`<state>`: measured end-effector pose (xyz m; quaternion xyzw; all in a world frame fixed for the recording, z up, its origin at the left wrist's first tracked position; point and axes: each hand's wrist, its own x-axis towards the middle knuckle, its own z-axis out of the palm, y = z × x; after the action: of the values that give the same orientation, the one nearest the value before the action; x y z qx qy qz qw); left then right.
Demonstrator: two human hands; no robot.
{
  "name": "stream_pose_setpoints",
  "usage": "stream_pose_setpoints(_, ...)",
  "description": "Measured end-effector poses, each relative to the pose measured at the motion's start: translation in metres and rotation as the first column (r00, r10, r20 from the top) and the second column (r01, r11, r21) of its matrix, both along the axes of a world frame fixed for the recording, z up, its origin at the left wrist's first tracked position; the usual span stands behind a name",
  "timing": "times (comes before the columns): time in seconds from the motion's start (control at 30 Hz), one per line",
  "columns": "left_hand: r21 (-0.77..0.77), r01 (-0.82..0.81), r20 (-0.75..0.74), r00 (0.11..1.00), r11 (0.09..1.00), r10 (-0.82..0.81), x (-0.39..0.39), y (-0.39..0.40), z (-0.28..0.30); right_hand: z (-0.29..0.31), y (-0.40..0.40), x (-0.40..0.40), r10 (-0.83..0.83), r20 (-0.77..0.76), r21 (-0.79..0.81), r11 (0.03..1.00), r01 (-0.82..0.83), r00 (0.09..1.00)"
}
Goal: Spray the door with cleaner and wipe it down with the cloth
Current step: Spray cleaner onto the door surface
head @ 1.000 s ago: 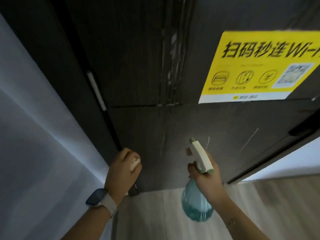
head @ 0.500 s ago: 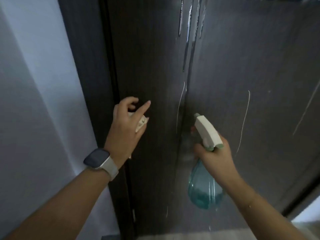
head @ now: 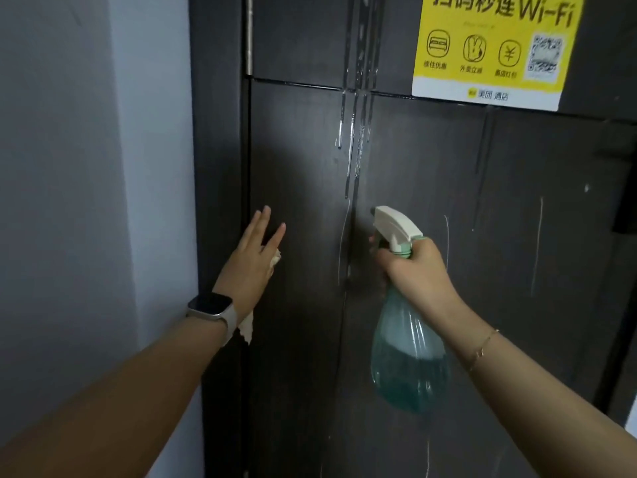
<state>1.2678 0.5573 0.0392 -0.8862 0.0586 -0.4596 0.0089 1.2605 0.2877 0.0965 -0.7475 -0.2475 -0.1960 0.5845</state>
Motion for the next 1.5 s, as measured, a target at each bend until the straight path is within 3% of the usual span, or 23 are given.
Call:
stream_pose_setpoints(0.13, -0.006, -0.041, -0.034, 0.999, 0.999, 0.041, -0.004, -0.001, 0.002, 0.005, 0.005, 0.011, -0.074, 0.072, -0.046, 0.996, 0.077, 0.995)
stream_pose_setpoints(0.37, -0.005, -0.068, -0.037, 0.997, 0.998, 0.067, -0.003, -0.006, 0.000, 0.002, 0.005, 0.015, -0.058, 0.071, -0.002, 0.998, 0.059, 0.996)
stream_pose_setpoints(0.73, -0.036, -0.090, -0.061, 0.994, 0.995, 0.087, -0.005, -0.010, 0.002, -0.020, -0.013, -0.003, 0.069, -0.056, 0.005, 0.998, -0.069, 0.996)
stream_pose_setpoints(1.1, -0.043, -0.052, -0.023, 0.998, 0.998, 0.051, 0.002, -0.003, -0.006, -0.041, -0.020, 0.003, 0.029, -0.056, -0.039, 0.999, -0.031, 0.998)
stream_pose_setpoints(1.2, -0.061, -0.059, -0.022, 0.998, 0.996, 0.058, 0.003, -0.005, -0.011, -0.055, -0.021, 0.007, 0.085, -0.104, -0.047, 0.995, -0.090, 0.991)
stream_pose_setpoints(1.5, -0.123, 0.007, -0.022, 1.000, 0.992, -0.010, -0.003, -0.037, -0.110, -0.157, -0.016, 0.018, 0.161, -0.198, -0.024, 0.985, -0.169, 0.967)
